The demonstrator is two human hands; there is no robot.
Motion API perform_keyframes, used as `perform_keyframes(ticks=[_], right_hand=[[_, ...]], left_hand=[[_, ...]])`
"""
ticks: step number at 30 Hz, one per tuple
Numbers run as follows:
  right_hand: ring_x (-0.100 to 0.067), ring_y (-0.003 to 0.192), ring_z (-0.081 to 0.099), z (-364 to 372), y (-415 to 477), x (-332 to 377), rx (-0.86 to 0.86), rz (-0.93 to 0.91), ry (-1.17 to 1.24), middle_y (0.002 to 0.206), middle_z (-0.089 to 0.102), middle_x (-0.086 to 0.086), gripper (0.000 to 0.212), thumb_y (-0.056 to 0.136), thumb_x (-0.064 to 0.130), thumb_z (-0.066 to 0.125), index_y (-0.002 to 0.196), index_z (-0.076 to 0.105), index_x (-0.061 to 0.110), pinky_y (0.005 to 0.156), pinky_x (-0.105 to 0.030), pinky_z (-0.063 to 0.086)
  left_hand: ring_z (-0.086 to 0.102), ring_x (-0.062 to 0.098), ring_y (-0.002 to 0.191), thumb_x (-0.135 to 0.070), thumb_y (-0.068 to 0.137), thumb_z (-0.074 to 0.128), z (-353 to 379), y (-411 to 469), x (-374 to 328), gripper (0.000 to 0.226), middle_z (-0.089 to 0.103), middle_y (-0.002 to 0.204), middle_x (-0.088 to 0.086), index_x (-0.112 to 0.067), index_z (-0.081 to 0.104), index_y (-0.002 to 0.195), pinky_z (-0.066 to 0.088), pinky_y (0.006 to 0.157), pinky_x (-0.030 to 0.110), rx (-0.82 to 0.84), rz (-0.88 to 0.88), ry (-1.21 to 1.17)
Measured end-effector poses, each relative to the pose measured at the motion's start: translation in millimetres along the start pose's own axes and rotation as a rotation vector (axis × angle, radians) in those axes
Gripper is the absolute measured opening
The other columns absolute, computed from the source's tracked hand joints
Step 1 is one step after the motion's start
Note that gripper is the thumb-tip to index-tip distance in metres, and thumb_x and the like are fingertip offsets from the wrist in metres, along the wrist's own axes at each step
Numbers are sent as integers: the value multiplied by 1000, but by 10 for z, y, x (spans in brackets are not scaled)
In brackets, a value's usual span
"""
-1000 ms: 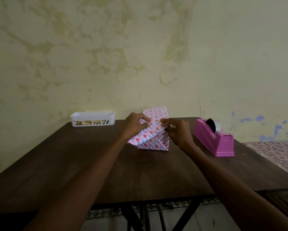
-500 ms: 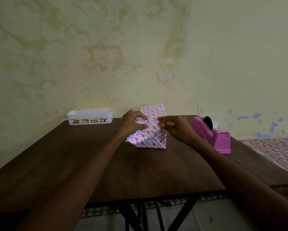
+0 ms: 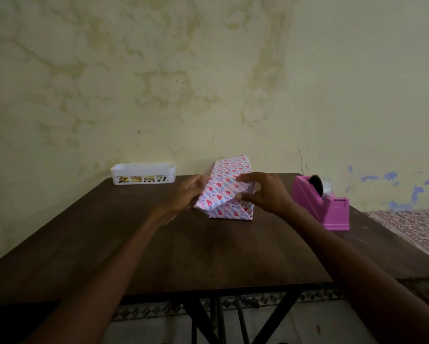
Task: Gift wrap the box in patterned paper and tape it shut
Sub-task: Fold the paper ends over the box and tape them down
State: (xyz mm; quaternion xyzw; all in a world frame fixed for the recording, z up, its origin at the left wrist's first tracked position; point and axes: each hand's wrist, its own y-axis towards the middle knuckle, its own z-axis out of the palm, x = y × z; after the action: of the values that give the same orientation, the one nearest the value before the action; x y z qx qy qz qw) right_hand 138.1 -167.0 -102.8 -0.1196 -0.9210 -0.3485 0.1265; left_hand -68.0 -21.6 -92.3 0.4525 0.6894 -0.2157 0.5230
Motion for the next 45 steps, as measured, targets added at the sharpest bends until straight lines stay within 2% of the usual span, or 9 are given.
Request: perform_keyframes(ticks=[3,8,18,21,26,31,34,41,45], right_hand=[[-14,121,58,-37,4,15,109,-61,-152,133,63,5,60,74,42,82,130,63,29,101,-32,44],[-21,106,67,-24,69,98,50,-102,-215,124,68,-1,37,91,15,65,126,66,23,92,-33,52],[-25,120,61,-27,21,-45,49,-111,-185,133,61,-4,37,95,15,61,130,63,22,103,-37,48],[-24,123,58,-7,12,-73,50,-122,-178,134,60,-6,36,96,17,61,131,63,22,104,-35,46],[-22,126,55,38,18,-91,62,-144,-193,137,58,-5,36,97,21,58,133,61,24,106,-32,42],[-22,127,55,45,23,-93,70,-153,-185,138,56,-5,37,97,21,56,134,60,23,106,-30,41],[-24,128,55,46,22,-109,58,-180,-202,138,56,-5,39,96,16,59,134,59,24,107,-35,42],[-19,129,54,0,-12,-109,87,-155,-94,140,56,-2,43,92,10,58,133,60,22,107,-34,42],[-15,93,71,15,38,-62,-7,6,100,115,72,-2,28,98,30,56,118,71,18,88,-41,57]], left_hand=[[58,13,115,-41,83,63,-73,-251,247,51,54,136,0,-38,47,131,49,99,43,65,13,-140],[41,22,135,-29,69,84,134,-358,493,102,32,153,-3,-41,19,147,42,106,41,-107,-29,212],[58,18,100,-10,93,57,506,-84,471,61,62,123,12,-26,33,147,47,77,20,-596,213,495],[57,7,72,-7,94,57,402,-100,616,62,69,105,8,-28,33,147,44,62,8,-568,311,503],[60,17,104,-21,96,56,320,-76,599,57,57,128,12,-30,31,146,44,89,18,-370,251,602],[65,25,90,-8,90,63,76,-71,825,92,61,115,20,-45,-1,146,51,90,30,-183,500,888],[62,26,96,-6,95,55,-2,-121,757,77,59,119,18,-27,0,145,48,96,30,-115,440,988],[64,23,94,-6,94,55,-52,-45,872,80,61,118,16,-44,5,144,49,89,27,-94,458,1052],[62,25,104,-9,96,53,-29,-51,846,72,56,129,17,-33,8,148,45,96,26,-89,435,1048]])
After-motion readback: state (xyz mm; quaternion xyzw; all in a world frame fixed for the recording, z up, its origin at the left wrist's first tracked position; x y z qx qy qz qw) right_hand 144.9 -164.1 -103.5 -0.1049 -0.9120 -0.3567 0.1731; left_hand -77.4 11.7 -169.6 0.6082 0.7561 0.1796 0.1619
